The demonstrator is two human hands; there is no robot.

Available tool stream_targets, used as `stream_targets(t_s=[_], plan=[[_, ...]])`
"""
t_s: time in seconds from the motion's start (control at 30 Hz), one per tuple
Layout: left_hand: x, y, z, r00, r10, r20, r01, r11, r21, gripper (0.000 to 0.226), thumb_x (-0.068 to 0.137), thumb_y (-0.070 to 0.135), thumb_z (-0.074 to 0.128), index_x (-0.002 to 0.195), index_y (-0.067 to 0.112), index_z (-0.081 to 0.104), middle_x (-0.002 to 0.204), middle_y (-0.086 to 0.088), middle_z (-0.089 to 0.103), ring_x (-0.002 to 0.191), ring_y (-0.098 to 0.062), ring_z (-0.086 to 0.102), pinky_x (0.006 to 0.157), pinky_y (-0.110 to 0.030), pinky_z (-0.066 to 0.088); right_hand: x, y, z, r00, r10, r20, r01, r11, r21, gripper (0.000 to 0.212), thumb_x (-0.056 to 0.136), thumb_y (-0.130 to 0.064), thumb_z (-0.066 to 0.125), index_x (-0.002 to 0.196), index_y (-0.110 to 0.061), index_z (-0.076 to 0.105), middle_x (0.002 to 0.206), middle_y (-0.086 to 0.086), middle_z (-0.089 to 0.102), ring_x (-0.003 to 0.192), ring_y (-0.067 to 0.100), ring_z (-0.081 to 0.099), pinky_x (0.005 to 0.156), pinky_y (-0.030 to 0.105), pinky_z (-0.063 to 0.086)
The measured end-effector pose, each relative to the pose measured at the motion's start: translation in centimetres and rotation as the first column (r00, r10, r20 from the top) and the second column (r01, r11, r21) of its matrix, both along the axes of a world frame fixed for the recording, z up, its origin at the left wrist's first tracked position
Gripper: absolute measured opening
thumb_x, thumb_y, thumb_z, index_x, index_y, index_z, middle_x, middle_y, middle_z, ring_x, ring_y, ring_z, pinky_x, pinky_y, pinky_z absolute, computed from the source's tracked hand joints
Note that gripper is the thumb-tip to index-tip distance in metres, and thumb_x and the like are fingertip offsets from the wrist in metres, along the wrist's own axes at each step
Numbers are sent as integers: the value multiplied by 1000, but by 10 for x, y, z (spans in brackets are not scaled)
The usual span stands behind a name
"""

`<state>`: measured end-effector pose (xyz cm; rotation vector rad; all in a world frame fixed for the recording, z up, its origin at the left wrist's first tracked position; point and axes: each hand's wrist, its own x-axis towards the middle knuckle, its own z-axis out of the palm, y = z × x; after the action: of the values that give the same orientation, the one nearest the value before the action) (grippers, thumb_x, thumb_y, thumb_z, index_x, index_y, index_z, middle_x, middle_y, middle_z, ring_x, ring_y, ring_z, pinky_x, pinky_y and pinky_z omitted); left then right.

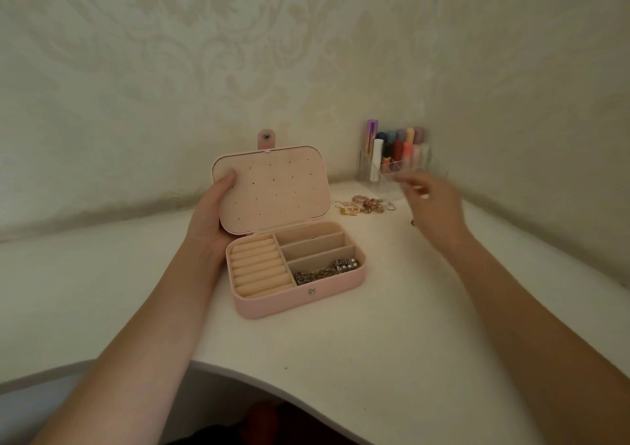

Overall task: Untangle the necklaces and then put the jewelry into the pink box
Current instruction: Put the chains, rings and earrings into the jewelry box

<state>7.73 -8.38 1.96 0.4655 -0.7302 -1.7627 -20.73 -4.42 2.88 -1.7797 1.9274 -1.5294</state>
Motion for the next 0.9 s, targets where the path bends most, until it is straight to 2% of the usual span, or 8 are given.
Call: stream_targets(t_s=[0.07,0.13,0.23,0.5,0.6,0.67,0.77,0.9], plan=[[0,0,2,1000,-10,1,10,1000,1,37,93,35,49,121,13,60,124,-12,64,112,-33,61,97,-50,43,-37,-1,-10,974,-205,-92,221,949,224,27,93,-24,57,118,-21,66,120,4,64,102,24,59,98,40,43],[-1,0,2,1000,10,-2,-10,1000,9,36,92,34,50,120,14,61,122,-12,65,109,-33,63,95,-49,44,-55,2,-15,973,-223,-66,231,900,369,29,91,-32,59,116,-19,67,121,8,64,113,30,56,102,42,40],[-2,2,3,999,44,13,-44,999,14,32,92,33,51,114,13,63,114,-13,68,99,-33,67,90,-48,47,-49,8,-11,992,-112,63,80,924,373,29,86,-35,67,105,-14,72,106,3,68,101,18,59,88,28,43],[-1,5,1,1000,-21,-14,20,998,-57,38,93,33,47,124,13,59,124,-13,64,113,-33,61,97,-50,44,-15,4,-16,957,-130,-260,204,937,282,10,81,-12,70,89,-9,75,97,9,71,93,23,62,79,28,45],[0,3,1,999,-31,-15,30,997,-73,42,92,32,48,128,12,57,130,-13,60,118,-34,58,100,-53,43,5,5,-10,1000,23,-14,-20,979,203,10,79,-9,73,87,-14,69,91,5,69,81,12,61,75,21,44],[-1,4,1,998,-53,-25,51,995,-82,38,94,32,45,117,12,67,126,-13,62,113,-33,61,94,-54,48,27,10,0,948,240,207,-253,967,39,17,77,-1,73,89,-10,67,89,4,70,79,8,64,76,16,49],[-1,4,1,997,-73,-16,71,994,-87,40,92,33,47,121,12,64,129,-13,60,115,-34,59,94,-55,47,57,16,6,874,453,174,-452,891,-48,26,75,9,70,84,-16,66,83,-5,67,76,1,63,77,14,51],[-3,5,2,997,-73,-14,71,994,-80,38,91,33,48,113,11,69,124,-13,63,109,-33,63,89,-57,49,67,17,-3,851,525,16,-525,849,55,26,78,5,68,89,-19,67,90,-8,68,87,1,63,84,10,46]])
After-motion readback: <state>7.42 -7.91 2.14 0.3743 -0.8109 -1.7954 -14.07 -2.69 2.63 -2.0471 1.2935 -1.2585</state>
